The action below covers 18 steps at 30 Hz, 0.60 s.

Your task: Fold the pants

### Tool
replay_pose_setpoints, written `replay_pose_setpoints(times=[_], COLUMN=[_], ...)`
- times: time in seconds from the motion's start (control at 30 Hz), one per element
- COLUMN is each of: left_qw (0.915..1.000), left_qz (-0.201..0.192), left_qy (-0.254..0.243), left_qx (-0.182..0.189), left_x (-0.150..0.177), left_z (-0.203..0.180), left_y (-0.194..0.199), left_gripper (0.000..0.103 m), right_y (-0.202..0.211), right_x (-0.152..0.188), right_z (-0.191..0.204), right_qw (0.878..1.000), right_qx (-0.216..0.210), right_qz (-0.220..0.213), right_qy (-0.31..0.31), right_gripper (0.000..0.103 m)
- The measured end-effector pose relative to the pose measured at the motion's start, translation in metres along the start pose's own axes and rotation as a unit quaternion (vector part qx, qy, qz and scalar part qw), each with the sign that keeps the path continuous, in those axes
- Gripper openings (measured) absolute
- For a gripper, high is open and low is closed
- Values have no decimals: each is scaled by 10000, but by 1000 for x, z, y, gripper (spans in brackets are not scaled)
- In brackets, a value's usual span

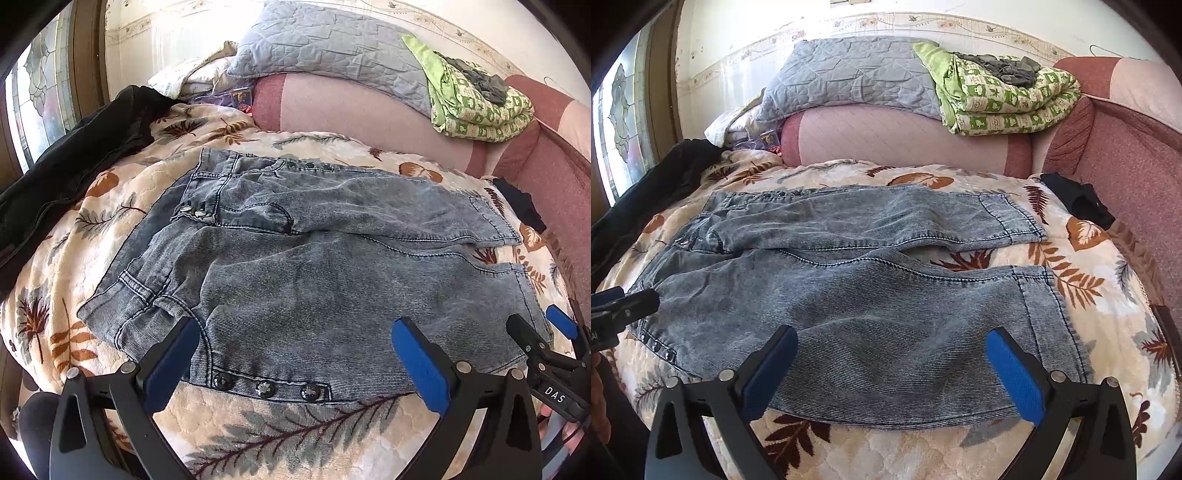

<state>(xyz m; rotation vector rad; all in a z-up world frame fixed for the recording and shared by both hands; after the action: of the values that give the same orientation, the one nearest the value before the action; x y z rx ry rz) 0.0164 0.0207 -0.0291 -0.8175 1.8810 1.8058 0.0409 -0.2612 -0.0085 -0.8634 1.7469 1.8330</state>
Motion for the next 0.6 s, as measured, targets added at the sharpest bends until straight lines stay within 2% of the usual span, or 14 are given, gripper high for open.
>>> replay_pose_setpoints(times=[0.6], left_qw=[9999], left_qz=[77], left_qy=[66], left_qx=[19], left_x=[2], left_z=[7], left_y=[-4], left_gripper=[103], right_y=[-2], right_x=[3], right_z=[-1], right_qw=[10000], right_qx=[56], right_qz=[46], right_qy=[50], right_gripper=[103])
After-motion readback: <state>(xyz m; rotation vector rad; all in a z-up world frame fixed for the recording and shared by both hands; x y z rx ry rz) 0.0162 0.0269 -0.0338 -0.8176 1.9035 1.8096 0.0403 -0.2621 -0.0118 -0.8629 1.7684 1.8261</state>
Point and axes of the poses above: each gripper's, at about its wrist camera, not at the fingertips, and y roughly against the way its jaws point, z to its left, x to its underside, the point moved 4 cm from there along -y, roughly the way its jaws point
